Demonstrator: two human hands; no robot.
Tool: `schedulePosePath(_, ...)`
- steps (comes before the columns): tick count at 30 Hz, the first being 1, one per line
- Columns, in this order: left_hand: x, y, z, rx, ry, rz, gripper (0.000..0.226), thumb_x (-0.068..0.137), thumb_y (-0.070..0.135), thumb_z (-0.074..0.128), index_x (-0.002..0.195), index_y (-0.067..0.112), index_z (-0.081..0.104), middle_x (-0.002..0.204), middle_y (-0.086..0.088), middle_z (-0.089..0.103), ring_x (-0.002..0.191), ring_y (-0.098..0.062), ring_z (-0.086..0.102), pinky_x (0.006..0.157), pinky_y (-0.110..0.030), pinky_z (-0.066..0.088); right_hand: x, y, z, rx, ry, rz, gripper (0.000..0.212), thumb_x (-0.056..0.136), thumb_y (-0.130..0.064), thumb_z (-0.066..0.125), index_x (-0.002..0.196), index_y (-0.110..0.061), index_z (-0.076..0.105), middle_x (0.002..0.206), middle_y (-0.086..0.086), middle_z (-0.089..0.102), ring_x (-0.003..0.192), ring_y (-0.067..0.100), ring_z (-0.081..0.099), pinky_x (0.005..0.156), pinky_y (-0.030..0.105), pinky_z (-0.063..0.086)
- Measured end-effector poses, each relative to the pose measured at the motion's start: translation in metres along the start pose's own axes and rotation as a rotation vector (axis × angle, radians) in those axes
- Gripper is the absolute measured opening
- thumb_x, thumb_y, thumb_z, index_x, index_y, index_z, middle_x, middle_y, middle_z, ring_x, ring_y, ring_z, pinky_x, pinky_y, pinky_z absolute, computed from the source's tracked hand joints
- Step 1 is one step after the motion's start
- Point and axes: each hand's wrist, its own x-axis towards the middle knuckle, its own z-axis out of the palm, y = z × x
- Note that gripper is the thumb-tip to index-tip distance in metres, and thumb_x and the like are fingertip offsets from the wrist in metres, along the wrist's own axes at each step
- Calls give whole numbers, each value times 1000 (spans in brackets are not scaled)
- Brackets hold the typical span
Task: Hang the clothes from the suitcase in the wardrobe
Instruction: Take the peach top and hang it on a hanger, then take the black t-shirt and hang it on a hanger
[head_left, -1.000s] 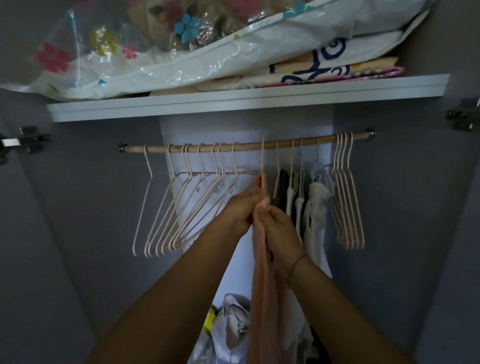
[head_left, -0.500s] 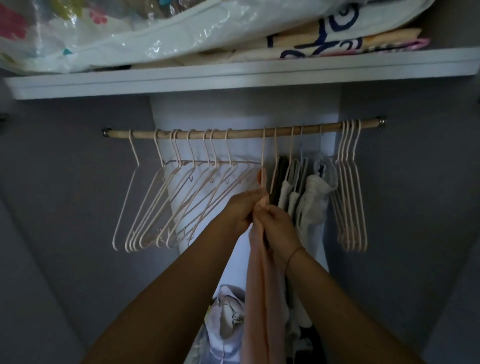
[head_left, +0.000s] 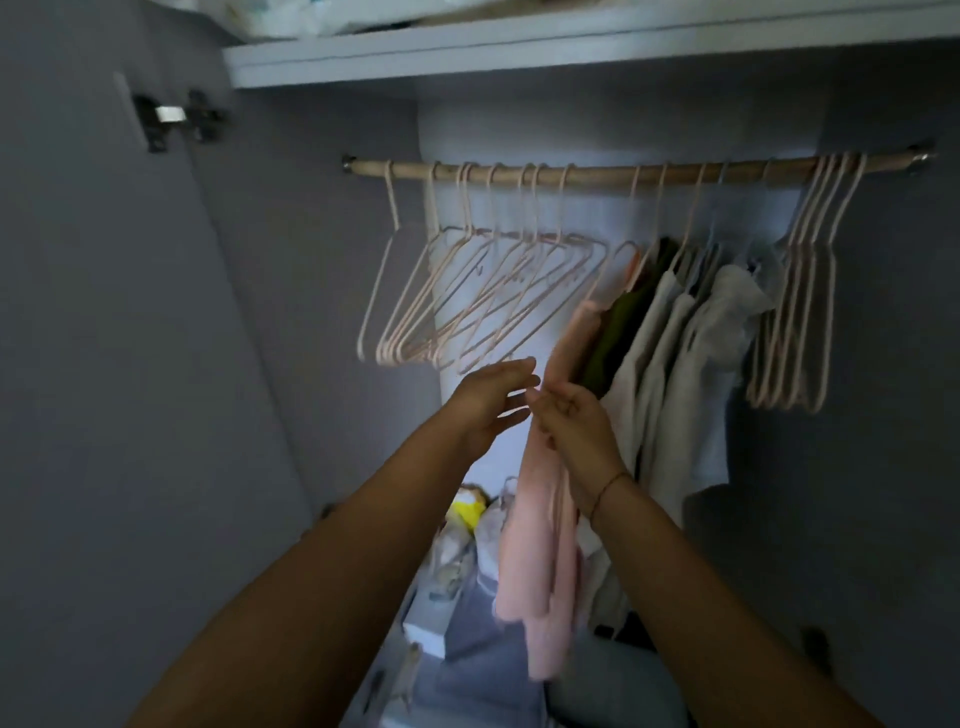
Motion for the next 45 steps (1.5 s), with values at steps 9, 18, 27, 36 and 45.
schedulePosePath(9, -210, -72, -128, 9, 310, -1, 18, 93, 18, 57, 111, 15, 60, 96, 2, 65, 91, -14, 61, 88, -26, 47, -169, 57, 98, -47, -281, 123, 34, 85, -20, 67, 115, -13, 52, 85, -1, 55, 77, 11, 54, 66, 20, 43)
schedulePosePath(18, -469, -189, -250, -121, 656, -170, 8, 92, 13, 57, 90, 19, 62, 85, 0, 63, 75, -11, 58, 64, -18, 47, -387, 147, 193, -117, -606, 291, 28, 84, -12, 68, 107, -14, 51, 92, 4, 56, 80, 9, 54, 68, 14, 44)
schedulePosePath(27, -668, -348, -325, -279, 1159, -349, 10, 94, 17, 55, 102, 15, 61, 88, 1, 64, 77, -9, 57, 72, -21, 44, -535, 268, 248, -231, -937, 481, 25, 80, -10, 72, 99, -16, 57, 99, 10, 61, 89, 16, 59, 74, 18, 46)
schedulePosePath(36, -716, -576, -342, -374, 1389, -548, 8, 93, 24, 58, 99, 20, 61, 88, 3, 64, 83, -11, 59, 75, -25, 46, -589, 471, 263, -421, -1108, 545, 30, 77, -14, 76, 97, -25, 57, 103, 9, 60, 96, 17, 60, 81, 23, 46)
schedulePosePath(45, -642, -811, -348, -490, 1296, -616, 12, 93, 20, 58, 96, 13, 67, 91, -4, 68, 79, -12, 61, 68, -24, 50, -604, 704, 235, -615, -1104, 573, 62, 79, -24, 74, 132, -7, 46, 135, 9, 49, 124, 20, 48, 99, 30, 41)
